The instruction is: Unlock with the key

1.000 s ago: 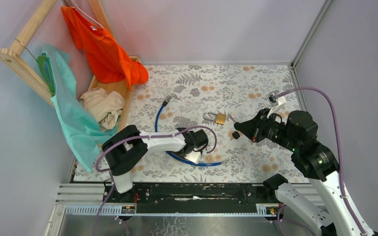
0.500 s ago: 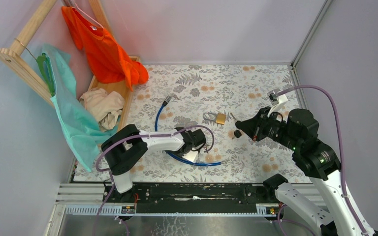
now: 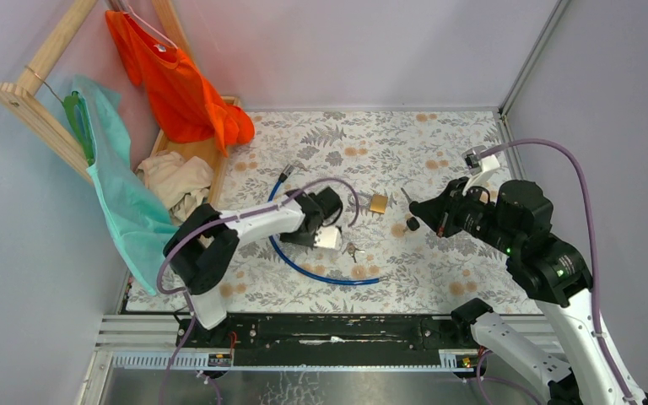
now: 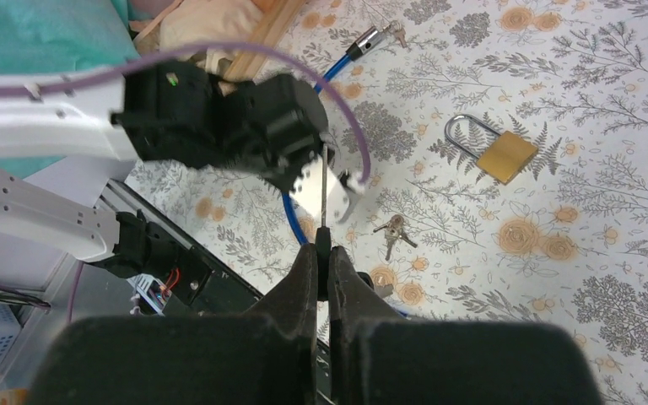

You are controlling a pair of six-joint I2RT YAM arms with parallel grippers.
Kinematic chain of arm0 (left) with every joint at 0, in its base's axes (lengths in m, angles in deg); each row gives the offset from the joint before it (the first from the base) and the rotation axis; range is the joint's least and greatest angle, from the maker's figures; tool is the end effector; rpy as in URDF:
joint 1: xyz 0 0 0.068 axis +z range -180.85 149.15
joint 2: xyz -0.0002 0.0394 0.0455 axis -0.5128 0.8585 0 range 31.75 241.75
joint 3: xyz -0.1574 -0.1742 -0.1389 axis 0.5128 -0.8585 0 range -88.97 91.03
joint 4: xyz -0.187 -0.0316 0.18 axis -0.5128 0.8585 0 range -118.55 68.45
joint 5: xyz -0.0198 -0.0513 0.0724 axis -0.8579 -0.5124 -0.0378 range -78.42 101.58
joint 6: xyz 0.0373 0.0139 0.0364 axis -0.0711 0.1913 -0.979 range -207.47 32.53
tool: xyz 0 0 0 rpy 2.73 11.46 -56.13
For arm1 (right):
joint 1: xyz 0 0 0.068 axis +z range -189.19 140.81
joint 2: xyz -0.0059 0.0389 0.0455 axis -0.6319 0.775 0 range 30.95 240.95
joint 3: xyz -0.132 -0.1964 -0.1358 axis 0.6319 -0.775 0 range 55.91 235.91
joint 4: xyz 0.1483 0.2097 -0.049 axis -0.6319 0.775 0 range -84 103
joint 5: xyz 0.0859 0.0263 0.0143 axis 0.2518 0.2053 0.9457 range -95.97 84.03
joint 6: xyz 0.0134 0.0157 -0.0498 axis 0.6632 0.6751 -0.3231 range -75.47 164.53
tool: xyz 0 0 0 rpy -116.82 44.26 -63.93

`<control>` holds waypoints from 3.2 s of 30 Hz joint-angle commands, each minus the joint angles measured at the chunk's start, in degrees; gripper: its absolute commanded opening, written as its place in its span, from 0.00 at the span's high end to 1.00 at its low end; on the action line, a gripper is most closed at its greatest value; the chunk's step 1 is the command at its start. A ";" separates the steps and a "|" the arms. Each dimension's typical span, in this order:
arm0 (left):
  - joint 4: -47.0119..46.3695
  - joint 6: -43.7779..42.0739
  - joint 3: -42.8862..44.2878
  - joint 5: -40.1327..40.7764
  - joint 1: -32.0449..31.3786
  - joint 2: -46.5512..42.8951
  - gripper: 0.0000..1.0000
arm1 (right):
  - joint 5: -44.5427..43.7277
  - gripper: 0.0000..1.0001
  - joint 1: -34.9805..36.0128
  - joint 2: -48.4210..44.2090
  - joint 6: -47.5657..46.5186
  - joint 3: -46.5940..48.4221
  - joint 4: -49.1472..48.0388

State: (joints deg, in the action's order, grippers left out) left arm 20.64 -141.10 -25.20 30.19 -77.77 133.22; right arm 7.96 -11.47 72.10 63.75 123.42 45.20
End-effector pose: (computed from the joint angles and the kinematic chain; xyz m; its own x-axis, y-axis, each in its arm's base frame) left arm 0.2193 -0.2179 0.1622 0.1433 0.9639 0.2245 0.9527 -0.1958 0.2326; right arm 0.1022 0.0634 0.4257 -0.4028 0.1492 -0.9030 -0.5578 0.7422 0.3715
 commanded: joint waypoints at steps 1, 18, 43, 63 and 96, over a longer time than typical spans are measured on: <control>4.52 4.34 9.13 -11.67 7.54 -4.45 1.00 | -1.66 1.00 -0.17 1.54 -1.67 3.33 0.17; 26.82 6.25 41.40 -78.68 24.45 -9.43 1.00 | 20.19 1.00 0.93 12.27 -1.65 -0.61 -16.97; 33.87 -9.24 30.60 -99.57 28.56 -14.00 1.00 | 20.92 1.00 12.59 22.09 -10.53 5.04 -13.62; 33.88 -8.03 29.52 -98.61 23.92 -15.22 1.00 | 20.78 1.00 13.84 23.78 -12.61 8.52 -9.91; 33.87 -7.16 30.65 -96.49 22.76 -15.43 1.00 | 19.90 1.00 17.27 26.68 -14.22 11.41 -10.17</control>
State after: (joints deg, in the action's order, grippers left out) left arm 55.11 -148.68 4.04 -59.60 -53.70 119.80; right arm 26.98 4.47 99.49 50.09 132.77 41.46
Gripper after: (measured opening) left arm 0.372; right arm 0.033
